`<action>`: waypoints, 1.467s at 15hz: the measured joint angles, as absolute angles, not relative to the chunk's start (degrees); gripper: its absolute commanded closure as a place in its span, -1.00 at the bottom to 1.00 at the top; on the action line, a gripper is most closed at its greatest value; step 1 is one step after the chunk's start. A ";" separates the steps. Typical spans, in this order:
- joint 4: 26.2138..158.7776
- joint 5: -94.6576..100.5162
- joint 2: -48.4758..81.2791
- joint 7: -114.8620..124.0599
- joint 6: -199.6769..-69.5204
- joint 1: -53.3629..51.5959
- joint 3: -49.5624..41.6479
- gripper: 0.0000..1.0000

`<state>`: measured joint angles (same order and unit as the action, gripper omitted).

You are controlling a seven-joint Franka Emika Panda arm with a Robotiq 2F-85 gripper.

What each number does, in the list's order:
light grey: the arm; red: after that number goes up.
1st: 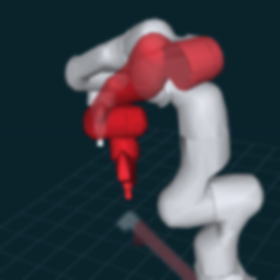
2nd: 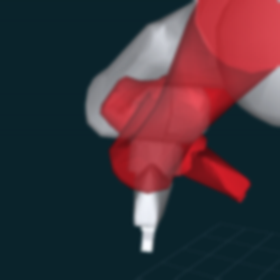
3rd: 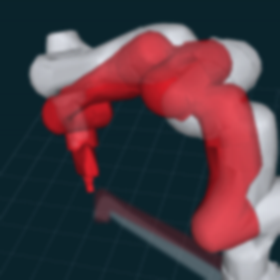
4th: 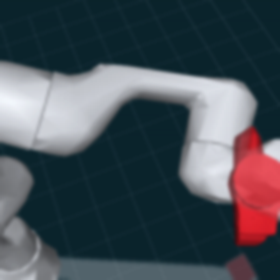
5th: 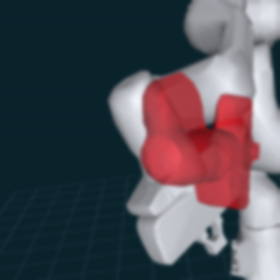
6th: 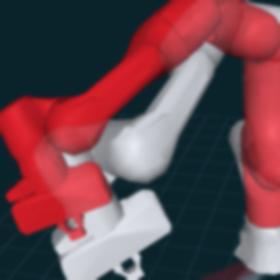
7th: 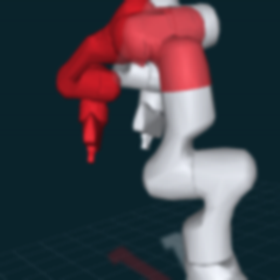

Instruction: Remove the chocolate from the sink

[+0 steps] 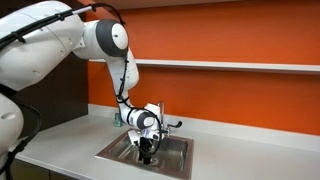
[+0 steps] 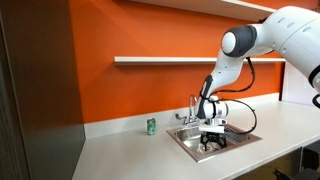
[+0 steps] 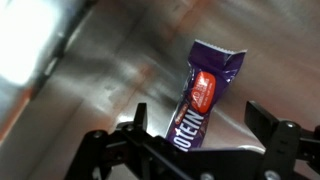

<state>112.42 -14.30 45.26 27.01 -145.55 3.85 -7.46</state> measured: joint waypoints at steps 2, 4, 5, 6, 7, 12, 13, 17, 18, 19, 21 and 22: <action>112.26 -14.32 45.39 27.77 -145.55 3.85 -7.55 -1.00; 112.10 -14.41 45.51 28.46 -145.55 3.85 -7.64 -1.00; 112.01 -14.50 45.59 28.74 -145.51 3.85 -7.68 -1.00; 111.89 -14.65 45.70 29.01 -145.47 3.85 -7.72 -1.00; 111.78 -14.79 45.83 29.23 -145.41 3.85 -7.77 -1.00; 110.90 -15.84 46.93 29.56 -144.99 3.85 -8.05 -1.00; 110.68 -15.94 47.17 29.69 -144.91 3.85 -8.08 -1.00; 109.68 -16.11 48.09 30.35 -144.69 3.85 -8.22 -1.00; 109.49 -16.12 48.27 30.46 -144.64 3.85 -8.25 -1.00; 109.32 -16.12 48.40 30.55 -144.53 3.85 -8.27 -1.00; 109.04 -16.13 48.57 30.75 -144.19 3.85 -8.32 -1.00; 108.90 -16.13 48.64 30.83 -144.00 3.85 -8.34 -1.00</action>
